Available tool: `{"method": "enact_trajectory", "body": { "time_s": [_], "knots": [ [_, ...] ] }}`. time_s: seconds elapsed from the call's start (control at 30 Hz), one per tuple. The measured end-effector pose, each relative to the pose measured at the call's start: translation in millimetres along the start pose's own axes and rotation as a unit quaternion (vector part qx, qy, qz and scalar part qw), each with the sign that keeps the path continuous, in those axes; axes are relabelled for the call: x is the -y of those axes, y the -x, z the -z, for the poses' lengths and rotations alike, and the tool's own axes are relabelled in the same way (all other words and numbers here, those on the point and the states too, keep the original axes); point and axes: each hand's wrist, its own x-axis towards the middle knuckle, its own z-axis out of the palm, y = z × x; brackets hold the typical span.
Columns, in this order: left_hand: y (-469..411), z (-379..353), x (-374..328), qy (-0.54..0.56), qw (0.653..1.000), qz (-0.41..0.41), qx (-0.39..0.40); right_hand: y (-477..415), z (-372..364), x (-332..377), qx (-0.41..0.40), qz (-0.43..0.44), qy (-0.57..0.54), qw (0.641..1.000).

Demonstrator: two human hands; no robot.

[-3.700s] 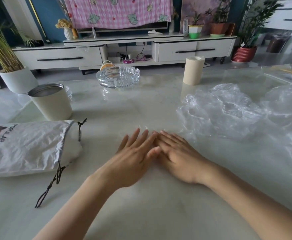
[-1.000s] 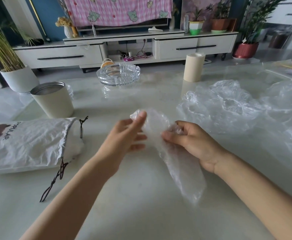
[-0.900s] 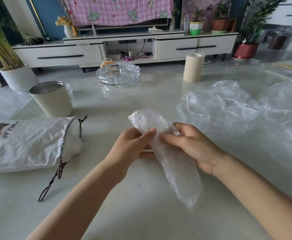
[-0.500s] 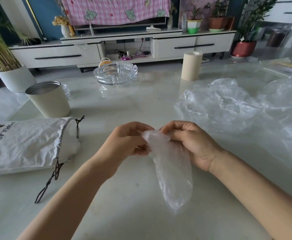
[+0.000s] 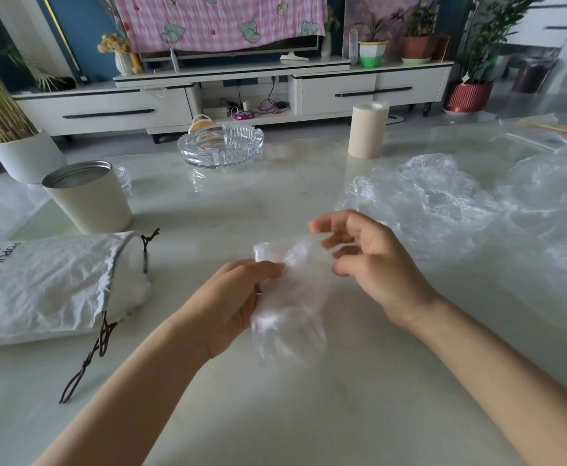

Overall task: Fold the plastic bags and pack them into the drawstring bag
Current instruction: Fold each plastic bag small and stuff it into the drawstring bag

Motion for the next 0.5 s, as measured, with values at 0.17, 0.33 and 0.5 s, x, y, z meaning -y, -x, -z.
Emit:
{"method": "enact_trajectory", "body": {
  "time_s": [0.17,0.33,0.5],
  "knots": [
    [0.6,10.0,-5.1,0.021,0.998,-0.050,-0.026,8.5,-15.0,-11.9,0.062,0.226,0.310,0.921],
    [-3.8,11.6,-2.5,-0.027,0.995,-0.068,-0.066,12.6,-24.3,-6.5,0.083,0.250,0.178,0.948],
    [-5.2,6.0,6.1,-0.097,0.983,-0.126,-0.096,15.7,-23.2,1.8,0.162,0.090,0.021,0.983]
  ]
}}
